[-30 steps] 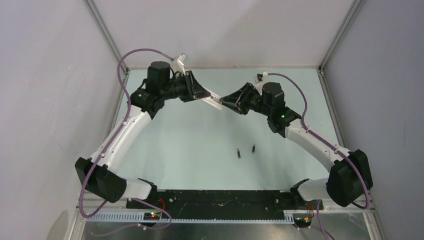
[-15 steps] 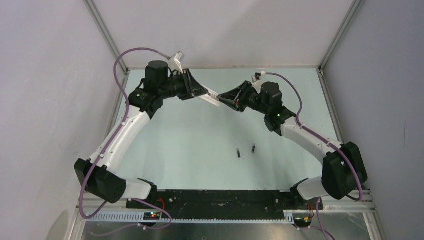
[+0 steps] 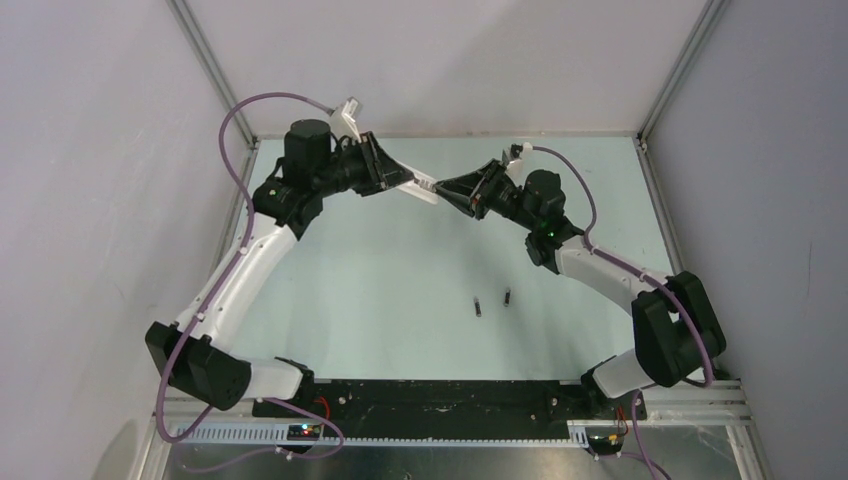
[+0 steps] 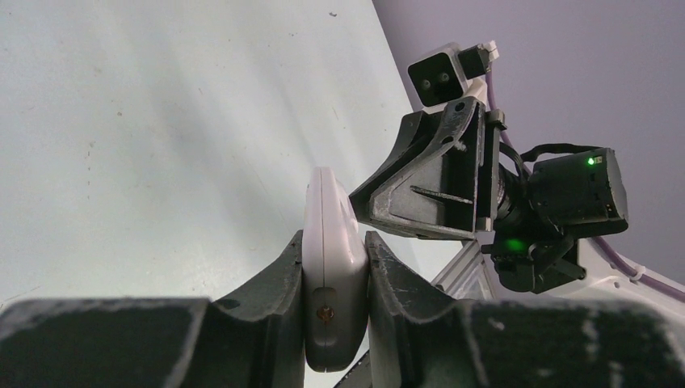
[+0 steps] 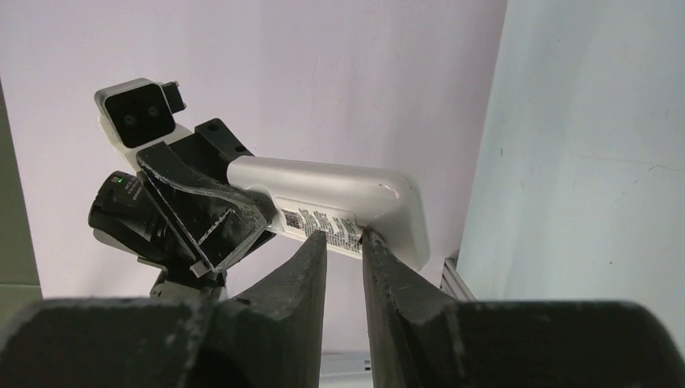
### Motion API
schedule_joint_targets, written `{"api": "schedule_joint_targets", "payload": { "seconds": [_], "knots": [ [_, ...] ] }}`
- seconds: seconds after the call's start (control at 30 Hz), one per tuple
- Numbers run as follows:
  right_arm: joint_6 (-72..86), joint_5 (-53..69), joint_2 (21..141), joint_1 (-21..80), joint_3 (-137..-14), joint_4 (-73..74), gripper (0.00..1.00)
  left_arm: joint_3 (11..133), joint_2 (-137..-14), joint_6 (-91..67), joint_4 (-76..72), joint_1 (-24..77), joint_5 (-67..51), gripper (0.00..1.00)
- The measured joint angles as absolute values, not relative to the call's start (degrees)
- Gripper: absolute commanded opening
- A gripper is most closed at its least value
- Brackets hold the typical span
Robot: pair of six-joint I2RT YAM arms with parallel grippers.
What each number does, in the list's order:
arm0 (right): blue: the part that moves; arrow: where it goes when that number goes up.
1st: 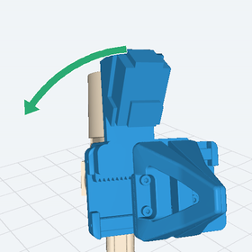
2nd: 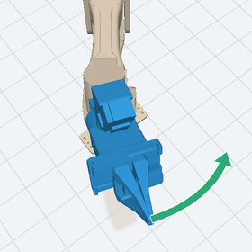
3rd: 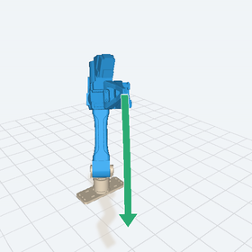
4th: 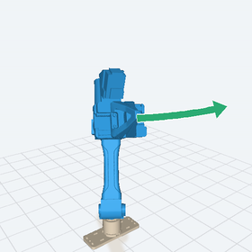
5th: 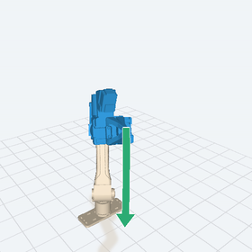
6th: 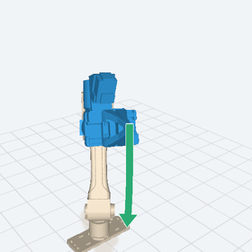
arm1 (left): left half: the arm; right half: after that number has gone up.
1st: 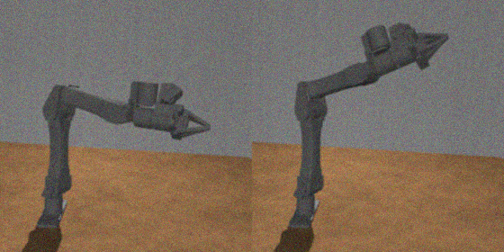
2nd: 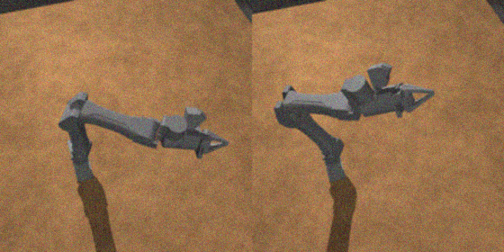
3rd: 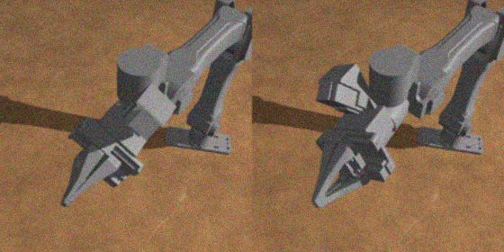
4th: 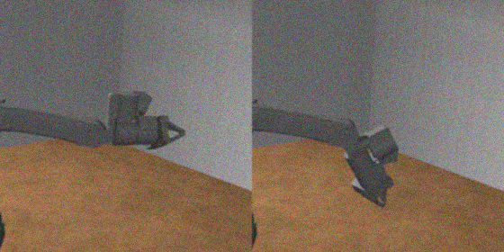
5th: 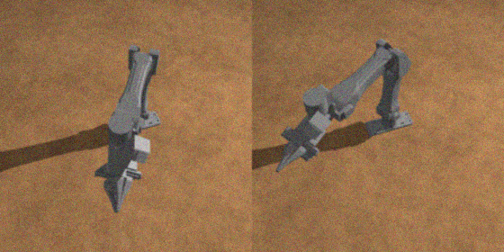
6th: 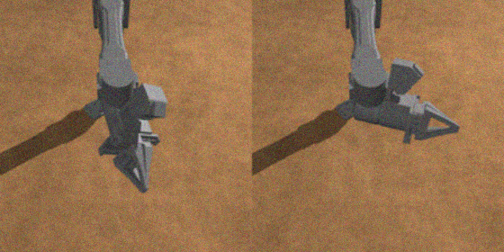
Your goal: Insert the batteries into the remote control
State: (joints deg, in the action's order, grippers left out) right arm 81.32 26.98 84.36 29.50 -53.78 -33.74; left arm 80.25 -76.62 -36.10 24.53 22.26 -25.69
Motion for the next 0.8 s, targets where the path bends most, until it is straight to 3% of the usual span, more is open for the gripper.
{"api": "schedule_joint_targets", "payload": {
  "seconds": [0.8],
  "knots": [
    [82.9, 28.1, 87.5, 29.3, -53.3, -37.5, 0.22, 75.5, -74.8, -35.6, 21.2, 22.7, -21.8, 0.0]
  ]
}}
